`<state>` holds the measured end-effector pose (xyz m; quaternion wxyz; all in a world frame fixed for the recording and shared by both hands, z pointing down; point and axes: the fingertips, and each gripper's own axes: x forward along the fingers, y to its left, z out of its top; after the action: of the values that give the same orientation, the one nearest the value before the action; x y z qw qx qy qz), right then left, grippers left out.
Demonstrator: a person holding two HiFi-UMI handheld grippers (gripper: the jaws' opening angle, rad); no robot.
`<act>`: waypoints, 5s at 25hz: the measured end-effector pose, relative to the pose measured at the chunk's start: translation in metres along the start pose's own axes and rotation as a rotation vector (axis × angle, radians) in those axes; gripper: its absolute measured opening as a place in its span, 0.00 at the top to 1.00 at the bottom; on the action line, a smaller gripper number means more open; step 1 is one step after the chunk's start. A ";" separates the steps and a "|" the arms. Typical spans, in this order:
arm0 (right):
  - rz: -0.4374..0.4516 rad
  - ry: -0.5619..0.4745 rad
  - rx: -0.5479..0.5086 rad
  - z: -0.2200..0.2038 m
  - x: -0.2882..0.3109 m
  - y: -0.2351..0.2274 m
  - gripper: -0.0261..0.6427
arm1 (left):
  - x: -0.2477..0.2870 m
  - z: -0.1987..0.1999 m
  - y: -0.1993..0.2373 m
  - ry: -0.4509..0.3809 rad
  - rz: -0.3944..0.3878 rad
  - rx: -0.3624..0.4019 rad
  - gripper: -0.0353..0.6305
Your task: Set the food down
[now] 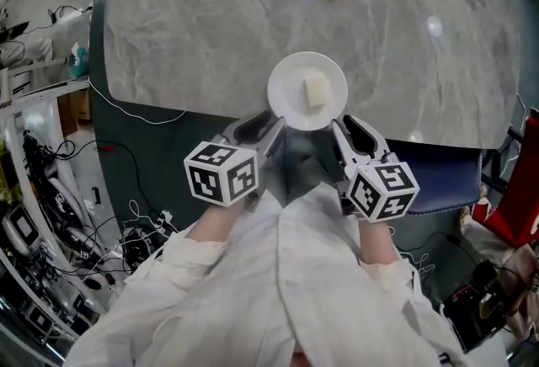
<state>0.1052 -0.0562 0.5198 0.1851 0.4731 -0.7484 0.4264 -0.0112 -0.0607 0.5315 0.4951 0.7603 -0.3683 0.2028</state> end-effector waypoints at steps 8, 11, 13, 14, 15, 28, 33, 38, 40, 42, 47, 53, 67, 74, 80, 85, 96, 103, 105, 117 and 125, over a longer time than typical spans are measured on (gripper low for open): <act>-0.017 0.019 0.018 -0.002 0.008 -0.006 0.84 | 0.004 0.000 0.003 0.004 0.001 -0.009 0.76; -0.024 0.021 0.016 -0.002 0.011 -0.007 0.84 | 0.004 0.001 0.005 -0.012 0.014 -0.023 0.76; -0.036 0.022 0.010 -0.002 0.013 -0.008 0.84 | 0.005 0.002 0.007 -0.021 0.031 -0.020 0.76; -0.040 0.024 0.007 -0.002 0.014 -0.008 0.84 | 0.006 0.002 0.007 -0.025 0.036 -0.019 0.76; -0.043 0.025 0.006 -0.002 0.014 -0.009 0.84 | 0.006 0.003 0.006 -0.031 0.037 -0.020 0.76; -0.052 -0.009 0.041 -0.003 0.014 -0.013 0.84 | 0.013 0.009 0.004 -0.095 0.050 -0.015 0.77; -0.046 -0.036 0.064 -0.001 0.014 -0.015 0.85 | 0.013 0.012 0.006 -0.120 0.054 -0.005 0.81; -0.032 -0.041 0.125 0.001 0.014 -0.018 0.86 | 0.016 0.015 0.005 -0.136 0.033 -0.015 0.82; -0.033 -0.039 0.119 0.003 0.014 -0.018 0.87 | 0.016 0.016 0.005 -0.125 0.032 -0.009 0.82; -0.034 -0.039 0.095 0.006 0.014 -0.016 0.87 | 0.015 0.016 0.006 -0.116 0.040 -0.002 0.82; -0.024 -0.051 0.055 0.013 0.006 -0.010 0.87 | 0.006 0.021 -0.002 -0.135 0.048 0.023 0.82; 0.007 -0.091 0.039 0.038 -0.001 -0.005 0.88 | -0.005 0.046 -0.015 -0.177 0.059 0.086 0.82; 0.091 -0.167 -0.035 0.093 -0.014 -0.002 0.88 | -0.017 0.090 -0.043 -0.273 0.061 0.141 0.82; 0.107 -0.166 -0.046 0.113 0.010 0.006 0.88 | -0.016 0.113 -0.022 -0.264 0.055 0.135 0.82; 0.076 -0.172 -0.022 0.147 0.046 0.010 0.89 | -0.008 0.156 0.004 -0.233 0.039 0.160 0.82; 0.057 -0.177 -0.012 0.187 0.080 0.019 0.89 | -0.004 0.203 0.029 -0.217 0.030 0.168 0.82; 0.024 -0.181 -0.003 0.260 0.141 0.023 0.89 | 0.015 0.292 0.070 -0.207 -0.002 0.175 0.82; 0.016 -0.157 0.001 0.292 0.182 0.017 0.89 | 0.035 0.333 0.098 -0.180 0.004 0.174 0.82; 0.020 -0.153 0.005 0.297 0.191 0.013 0.89 | 0.042 0.338 0.104 -0.176 -0.001 0.169 0.82; -0.011 -0.037 -0.070 0.300 0.236 0.002 0.89 | 0.067 0.351 0.135 -0.084 0.036 0.174 0.82; -0.030 -0.013 -0.054 0.296 0.248 0.000 0.89 | 0.071 0.352 0.145 -0.041 0.018 0.171 0.82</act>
<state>0.0228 -0.4333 0.5204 0.1995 0.4819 -0.7536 0.4001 -0.0947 -0.4385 0.5163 0.4189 0.8006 -0.3663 0.2223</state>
